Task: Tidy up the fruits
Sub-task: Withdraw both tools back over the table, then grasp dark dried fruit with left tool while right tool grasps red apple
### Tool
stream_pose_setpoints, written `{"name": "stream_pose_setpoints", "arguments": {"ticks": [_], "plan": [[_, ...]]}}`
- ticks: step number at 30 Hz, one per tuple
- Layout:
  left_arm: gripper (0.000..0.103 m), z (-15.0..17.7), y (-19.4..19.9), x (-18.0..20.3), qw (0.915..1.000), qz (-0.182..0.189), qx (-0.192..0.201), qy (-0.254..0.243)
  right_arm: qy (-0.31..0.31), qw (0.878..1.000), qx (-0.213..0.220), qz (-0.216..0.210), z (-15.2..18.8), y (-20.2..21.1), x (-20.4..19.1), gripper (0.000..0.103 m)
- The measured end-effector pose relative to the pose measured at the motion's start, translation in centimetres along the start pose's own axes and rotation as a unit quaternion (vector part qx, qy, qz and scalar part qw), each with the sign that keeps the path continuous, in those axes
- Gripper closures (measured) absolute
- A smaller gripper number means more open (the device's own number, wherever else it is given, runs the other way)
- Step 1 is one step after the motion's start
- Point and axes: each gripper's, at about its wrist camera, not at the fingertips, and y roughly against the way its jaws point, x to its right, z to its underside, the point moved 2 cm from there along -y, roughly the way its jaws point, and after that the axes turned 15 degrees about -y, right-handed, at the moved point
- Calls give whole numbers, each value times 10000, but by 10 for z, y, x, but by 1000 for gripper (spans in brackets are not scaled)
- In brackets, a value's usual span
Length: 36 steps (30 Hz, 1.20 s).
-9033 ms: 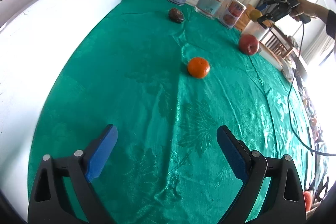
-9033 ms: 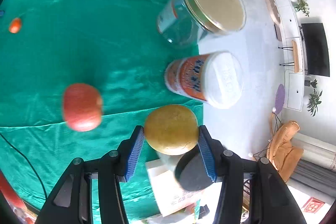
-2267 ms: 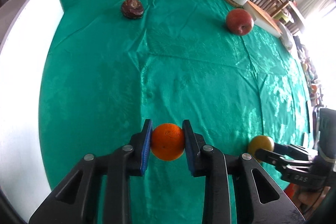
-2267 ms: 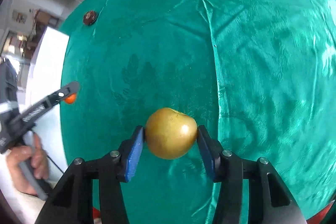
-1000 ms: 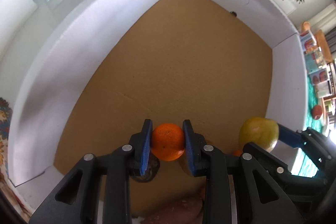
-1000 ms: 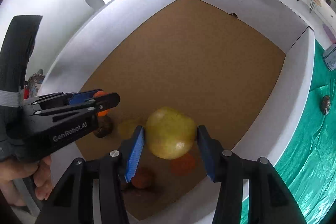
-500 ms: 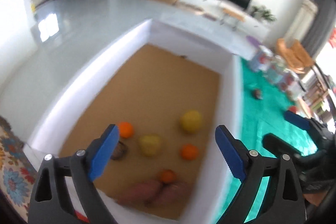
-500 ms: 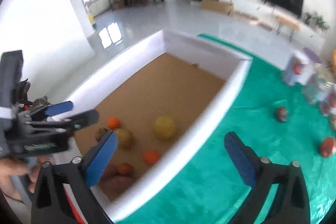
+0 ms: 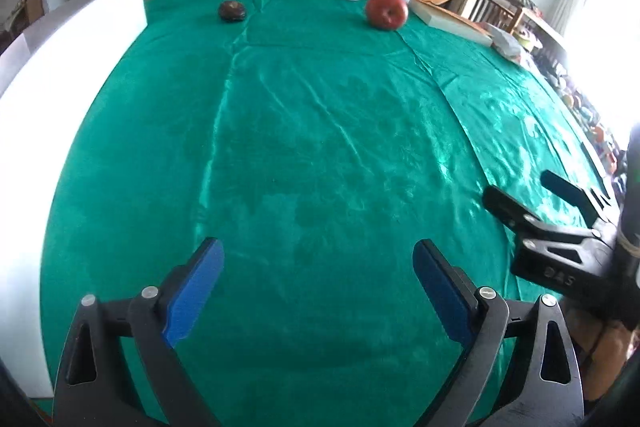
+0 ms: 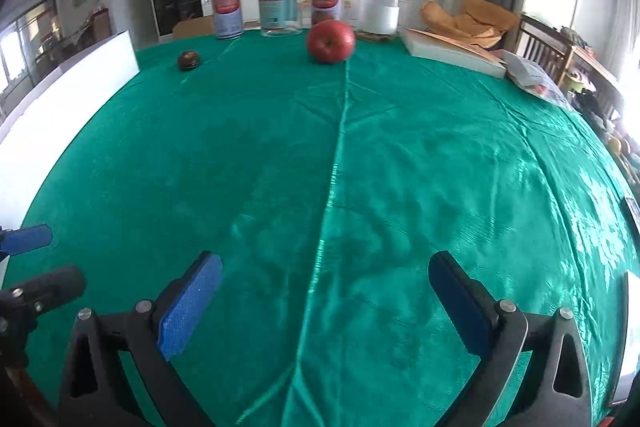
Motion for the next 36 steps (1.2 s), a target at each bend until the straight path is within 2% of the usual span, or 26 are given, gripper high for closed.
{"name": "stream_pose_setpoints", "arguments": {"ticks": [2, 4, 7, 10, 11, 17, 36], "plan": [[7, -4, -8, -1, 9997, -188, 134, 9, -67, 9999, -117, 21, -5, -14, -6, 1], [7, -10, -18, -1, 9986, -449, 270, -77, -123, 9997, -165, -153, -8, -17, -5, 1], [6, -19, -42, -3, 9982, -551, 153, -204, -189, 9991, -376, -77, -3, -27, -3, 1], [3, -22, -46, 3, 9974, -635, 42, -351, -381, 9980, -501, -25, -3, -36, 4, 0], [0, -23, -48, 5, 9973, -617, 8, -408, -383, 9982, -472, -13, -2, -34, 3, 0], [0, -25, -50, 5, 9975, -586, 15, -401, -271, 9982, -497, 199, 4, -35, -1, 0], [0, -25, -51, 7, 9973, -632, 17, -374, -299, 9981, -502, 213, 5, -33, 1, 0]]}}
